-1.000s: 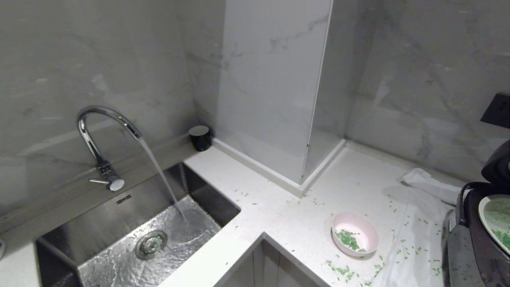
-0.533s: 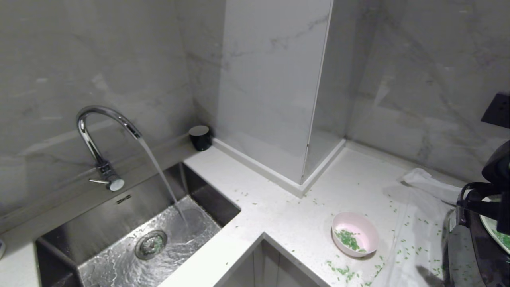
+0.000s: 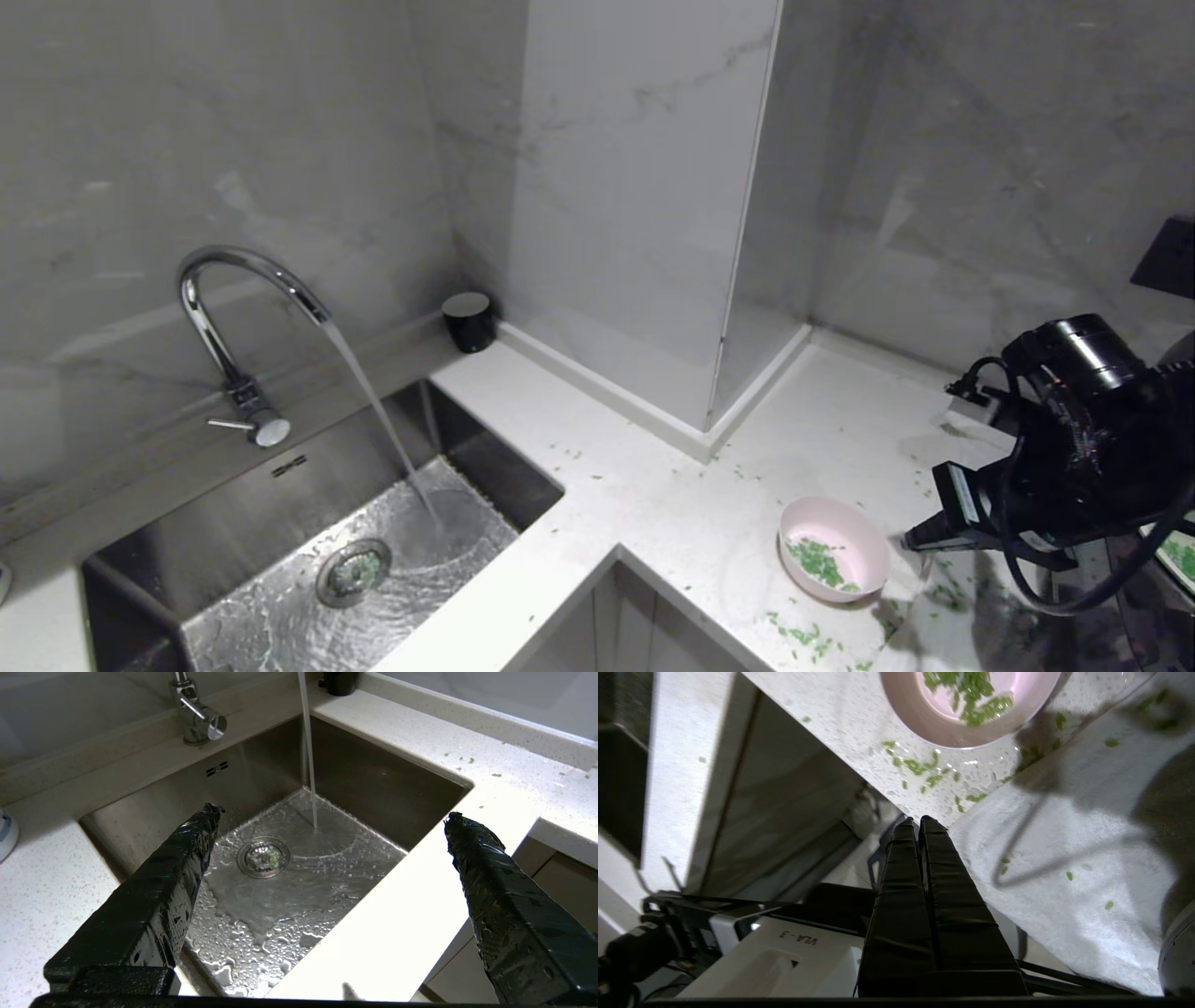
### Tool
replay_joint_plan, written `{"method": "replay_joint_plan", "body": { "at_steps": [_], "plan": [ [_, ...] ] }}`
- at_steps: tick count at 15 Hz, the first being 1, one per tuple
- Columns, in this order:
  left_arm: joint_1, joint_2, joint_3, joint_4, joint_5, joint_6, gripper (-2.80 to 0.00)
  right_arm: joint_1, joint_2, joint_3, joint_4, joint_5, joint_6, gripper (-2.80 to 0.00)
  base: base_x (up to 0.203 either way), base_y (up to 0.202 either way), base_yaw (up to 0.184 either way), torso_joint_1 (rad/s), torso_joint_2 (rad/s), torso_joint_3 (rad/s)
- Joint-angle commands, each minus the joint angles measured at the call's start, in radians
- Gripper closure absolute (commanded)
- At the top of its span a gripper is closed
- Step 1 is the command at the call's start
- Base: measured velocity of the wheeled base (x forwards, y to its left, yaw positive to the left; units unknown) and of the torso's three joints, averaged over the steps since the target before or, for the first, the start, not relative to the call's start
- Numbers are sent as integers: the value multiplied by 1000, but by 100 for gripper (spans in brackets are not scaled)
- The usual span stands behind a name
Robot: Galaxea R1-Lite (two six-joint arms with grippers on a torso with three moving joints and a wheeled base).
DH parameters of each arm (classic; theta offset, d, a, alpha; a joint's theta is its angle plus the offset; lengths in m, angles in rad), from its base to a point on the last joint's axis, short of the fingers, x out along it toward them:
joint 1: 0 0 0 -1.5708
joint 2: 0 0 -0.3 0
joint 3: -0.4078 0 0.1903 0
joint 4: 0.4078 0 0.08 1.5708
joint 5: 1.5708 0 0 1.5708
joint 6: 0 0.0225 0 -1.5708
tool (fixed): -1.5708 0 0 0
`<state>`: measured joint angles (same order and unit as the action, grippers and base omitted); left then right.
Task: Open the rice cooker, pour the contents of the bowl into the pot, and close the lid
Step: Pick up the bowl on the table
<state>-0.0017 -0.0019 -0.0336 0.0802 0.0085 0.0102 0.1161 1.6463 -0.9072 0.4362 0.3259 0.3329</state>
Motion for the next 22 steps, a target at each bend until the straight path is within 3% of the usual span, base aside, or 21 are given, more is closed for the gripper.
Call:
{"method": "replay_joint_plan", "body": {
  "at_steps": [1,6,7,11,22],
  "plan": [
    [-1,-1,1,-2,1,-7,-280,52,119,-7,6,-18,-8,0,0,0,0,0,0,0],
    [-1,-3,1,-3,1,-7,-280,173,235,-76,4,-45,12,0,0,0,0,0,0,0],
    [-1,-2,1,-4,1,-7,-280,184,258,-99,4,-52,13,-280,0,0,0,0,0,0],
    [0,-1,1,-3,1,-7,-280,195,349,-124,-37,-159,9,-280,0,0,0,0,0,0],
    [0,-1,1,-2,1,-7,-280,241,509,-265,-94,-196,6,-280,0,0,0,0,0,0]
  ]
}}
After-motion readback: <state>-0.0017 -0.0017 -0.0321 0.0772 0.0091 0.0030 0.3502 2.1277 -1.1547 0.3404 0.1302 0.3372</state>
